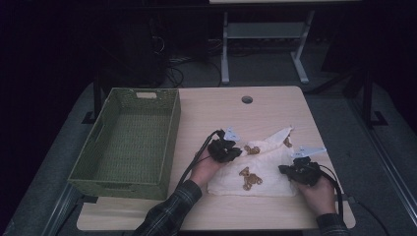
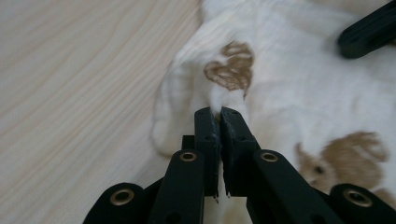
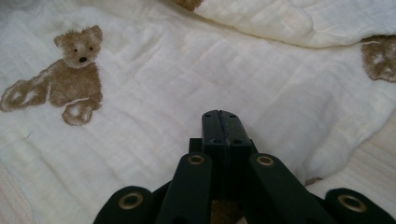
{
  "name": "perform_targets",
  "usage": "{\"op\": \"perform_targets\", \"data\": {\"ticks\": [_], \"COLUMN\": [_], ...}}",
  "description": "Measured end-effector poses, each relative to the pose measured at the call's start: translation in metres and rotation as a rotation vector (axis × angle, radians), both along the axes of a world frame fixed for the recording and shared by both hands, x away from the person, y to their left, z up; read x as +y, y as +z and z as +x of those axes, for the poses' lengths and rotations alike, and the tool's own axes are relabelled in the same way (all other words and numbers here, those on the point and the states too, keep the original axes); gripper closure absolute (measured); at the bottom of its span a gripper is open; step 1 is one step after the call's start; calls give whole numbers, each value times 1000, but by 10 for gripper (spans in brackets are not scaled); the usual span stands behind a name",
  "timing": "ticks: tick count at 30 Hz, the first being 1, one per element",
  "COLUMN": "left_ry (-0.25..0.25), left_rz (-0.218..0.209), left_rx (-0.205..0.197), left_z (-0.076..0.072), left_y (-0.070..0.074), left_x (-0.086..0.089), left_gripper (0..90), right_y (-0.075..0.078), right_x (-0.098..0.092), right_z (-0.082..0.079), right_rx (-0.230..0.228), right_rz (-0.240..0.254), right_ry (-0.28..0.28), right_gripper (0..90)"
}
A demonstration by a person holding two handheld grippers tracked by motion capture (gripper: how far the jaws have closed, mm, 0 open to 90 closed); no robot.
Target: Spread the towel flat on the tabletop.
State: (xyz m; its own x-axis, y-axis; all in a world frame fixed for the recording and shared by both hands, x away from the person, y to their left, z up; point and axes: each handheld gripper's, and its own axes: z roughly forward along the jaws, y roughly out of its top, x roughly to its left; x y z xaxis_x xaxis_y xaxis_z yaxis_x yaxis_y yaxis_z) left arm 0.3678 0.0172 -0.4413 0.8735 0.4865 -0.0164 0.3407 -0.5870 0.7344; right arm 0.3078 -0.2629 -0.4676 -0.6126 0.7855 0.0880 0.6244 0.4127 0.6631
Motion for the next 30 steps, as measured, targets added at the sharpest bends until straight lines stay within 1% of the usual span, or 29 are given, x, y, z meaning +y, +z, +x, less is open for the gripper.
{"op": "perform_targets", "data": {"ticks": [2,4,8,9,11,12,13,14,15,18,19,20,21,23,26,28,29,30], "left_ry": [-37,-79,-156,-178,-214,-219,-225,-219,-210,-156,-136,-114,-99,-75,-47,-41,-37,-38], "left_rz": [-7,-2,11,26,40,43,47,31,11,-43,-48,-58,-59,-55,-56,-65,-63,-77], "left_rx": [-13,-17,-1,11,37,44,37,38,31,0,-9,-11,-12,3,10,34,39,49], "left_z": [-12,-25,-50,-54,-61,-63,-63,-63,-61,-50,-44,-38,-32,-19,-4,4,6,8], "left_y": [5,7,1,-2,-9,-11,-11,-9,-5,12,16,19,21,21,13,5,2,-2], "left_x": [-6,-13,-29,-33,-38,-40,-40,-39,-36,-22,-17,-12,-8,-1,3,3,3,1], "left_gripper": [857,856,854,851,820,784,751,734,711,707,707,707,700,680,629,611,608,595], "right_y": [0,0,0,0,1,0,0,0,0,0,0,0,0,0,0,0,0,0], "right_x": [1,1,1,1,1,1,1,1,1,0,0,0,0,0,0,0,0,0], "right_z": [0,-1,0,0,0,0,0,0,0,0,0,0,0,0,0,0,0,0], "right_rx": [5,5,4,4,4,4,6,5,6,1,1,1,2,2,2,1,2,1], "right_rz": [0,0,-2,-3,-5,-4,-3,-3,-3,-1,-1,0,0,0,1,1,2,3], "right_ry": [-5,-6,-4,-4,-2,-3,-4,-4,-4,0,0,-1,-1,0,-2,-1,-1,-2], "right_gripper": [899,899,899,899,899,899,899,899,899,899,899,899,899,899,899,899,899,899]}}
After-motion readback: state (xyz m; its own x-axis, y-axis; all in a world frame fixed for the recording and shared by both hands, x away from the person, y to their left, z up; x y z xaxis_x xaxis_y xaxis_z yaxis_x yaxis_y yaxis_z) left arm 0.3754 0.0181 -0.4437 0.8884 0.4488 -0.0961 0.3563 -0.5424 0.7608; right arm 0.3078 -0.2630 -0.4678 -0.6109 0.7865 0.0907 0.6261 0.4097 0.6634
